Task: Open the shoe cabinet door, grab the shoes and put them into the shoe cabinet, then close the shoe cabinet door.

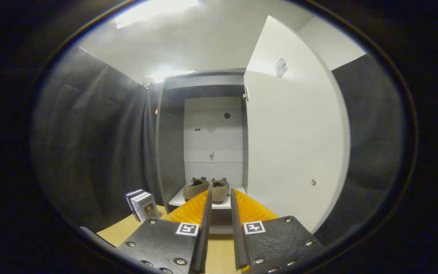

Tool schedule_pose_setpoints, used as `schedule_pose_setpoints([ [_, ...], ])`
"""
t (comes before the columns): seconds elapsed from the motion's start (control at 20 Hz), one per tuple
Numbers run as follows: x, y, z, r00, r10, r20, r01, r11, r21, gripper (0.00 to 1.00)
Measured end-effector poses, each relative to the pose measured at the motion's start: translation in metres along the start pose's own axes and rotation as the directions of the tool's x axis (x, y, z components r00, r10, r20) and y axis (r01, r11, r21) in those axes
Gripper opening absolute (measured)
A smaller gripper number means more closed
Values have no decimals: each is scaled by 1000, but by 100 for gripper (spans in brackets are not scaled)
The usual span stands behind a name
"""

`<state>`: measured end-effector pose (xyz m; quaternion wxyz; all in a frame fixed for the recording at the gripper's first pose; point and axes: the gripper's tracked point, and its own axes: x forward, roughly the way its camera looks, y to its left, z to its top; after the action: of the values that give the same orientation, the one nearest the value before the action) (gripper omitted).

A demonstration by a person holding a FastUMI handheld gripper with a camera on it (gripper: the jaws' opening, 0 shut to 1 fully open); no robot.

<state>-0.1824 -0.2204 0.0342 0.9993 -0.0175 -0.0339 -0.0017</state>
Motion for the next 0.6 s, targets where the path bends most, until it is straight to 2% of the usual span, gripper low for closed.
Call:
schedule_pose_setpoints([
  [0.2, -38, -23, 11, 999, -41, 27, 40, 999, 19, 28],
  [0.6, -87, -94, 33, 980, -181, 88, 178, 983, 39, 28],
])
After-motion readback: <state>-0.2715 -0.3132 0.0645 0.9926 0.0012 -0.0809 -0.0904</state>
